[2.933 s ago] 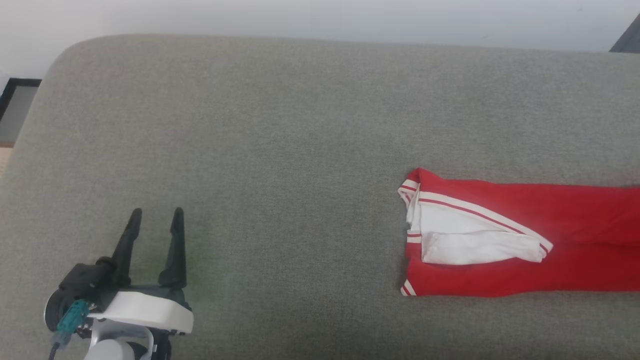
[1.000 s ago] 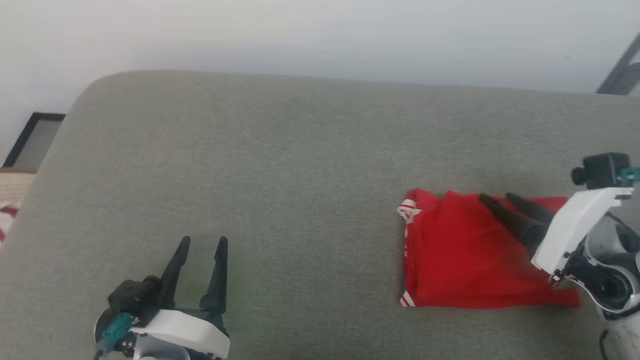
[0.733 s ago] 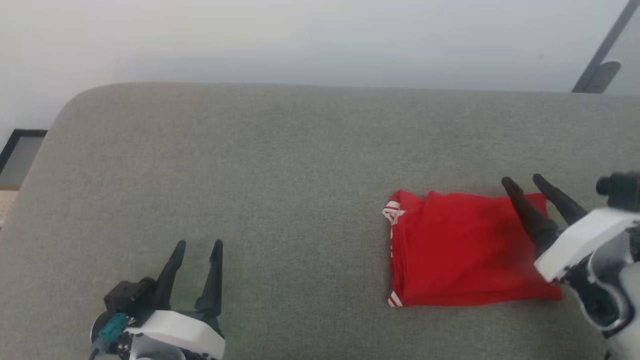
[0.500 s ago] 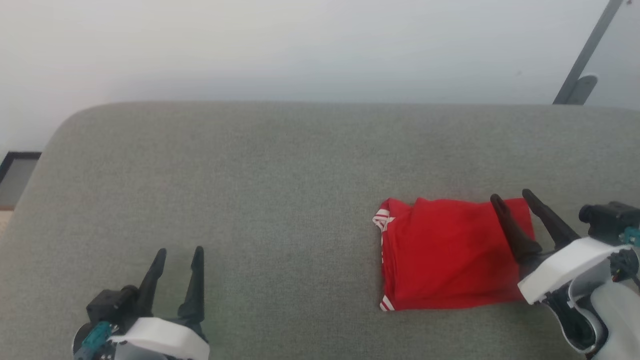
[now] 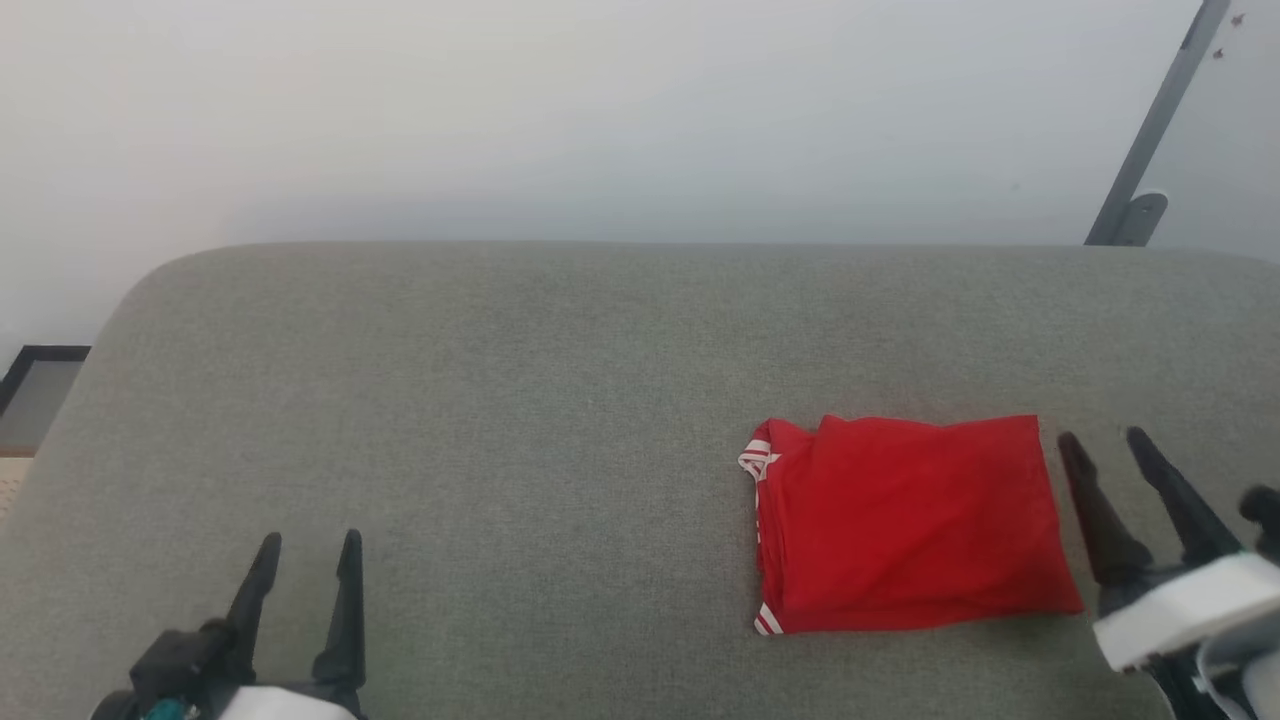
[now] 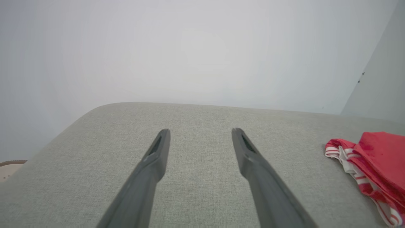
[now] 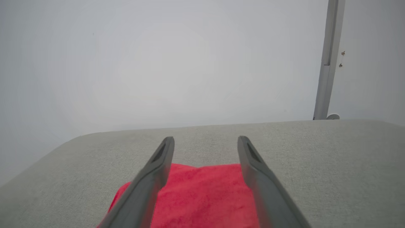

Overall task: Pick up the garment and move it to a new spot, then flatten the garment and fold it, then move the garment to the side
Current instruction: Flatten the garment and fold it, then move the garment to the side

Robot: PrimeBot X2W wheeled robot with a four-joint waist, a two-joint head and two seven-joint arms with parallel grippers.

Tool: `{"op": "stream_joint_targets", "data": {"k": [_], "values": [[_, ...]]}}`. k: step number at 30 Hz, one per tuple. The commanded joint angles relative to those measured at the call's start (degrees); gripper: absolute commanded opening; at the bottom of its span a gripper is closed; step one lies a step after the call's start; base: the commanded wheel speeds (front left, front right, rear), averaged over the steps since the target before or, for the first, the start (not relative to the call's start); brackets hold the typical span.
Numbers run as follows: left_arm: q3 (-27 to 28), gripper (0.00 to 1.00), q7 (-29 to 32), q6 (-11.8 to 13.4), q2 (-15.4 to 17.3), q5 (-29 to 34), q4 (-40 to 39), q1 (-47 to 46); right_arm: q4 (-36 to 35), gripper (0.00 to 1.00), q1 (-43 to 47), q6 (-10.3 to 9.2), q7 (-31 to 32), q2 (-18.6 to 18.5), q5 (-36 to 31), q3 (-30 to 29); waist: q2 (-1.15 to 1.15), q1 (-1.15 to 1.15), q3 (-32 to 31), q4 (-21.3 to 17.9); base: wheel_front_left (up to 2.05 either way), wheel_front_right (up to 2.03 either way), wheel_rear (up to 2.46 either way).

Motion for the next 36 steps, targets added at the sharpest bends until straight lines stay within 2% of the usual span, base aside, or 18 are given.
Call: {"op": "stream_joint_targets", "data": {"k": [1,9,18,25,36], "values": [[-0.1,1.0,-0.2,-0.1,-0.4,0.9,-0.8,1.6,-1.0,1.0,2.0,-0.01,-0.3,0.4,-0.6,-1.8,0.0,0.0,-0.2,0.2,0.0,0.0,0.0],[-0.6,1.0,-0.2,-0.1,-1.4,2.2,-4.8,5.2,-5.1,1.0,9.1,-0.01,-0.3,0.5,-2.1,-8.2,0.0,0.0,-1.1,1.2,0.0,0.0,0.0],[-2.0,1.0,-0.2,-0.1,-1.0,2.7,-7.8,9.4,-8.1,1.0,14.1,-0.01,-0.3,2.3,-3.3,-12.5,0.0,0.0,-2.2,1.8,0.0,0.0,0.0],[-2.3,1.0,-0.2,-0.1,-0.9,1.9,-7.8,10.0,-8.9,1.0,14.8,-0.01,-0.3,3.2,-3.9,-13.3,0.0,0.0,-2.6,2.3,0.0,0.0,0.0],[-2.2,1.0,-0.2,-0.1,-0.7,0.9,-8.2,9.3,-8.3,1.0,14.0,-0.01,-0.3,2.4,-2.6,-12.7,0.0,0.0,-2.5,2.4,0.0,0.0,0.0]]}}
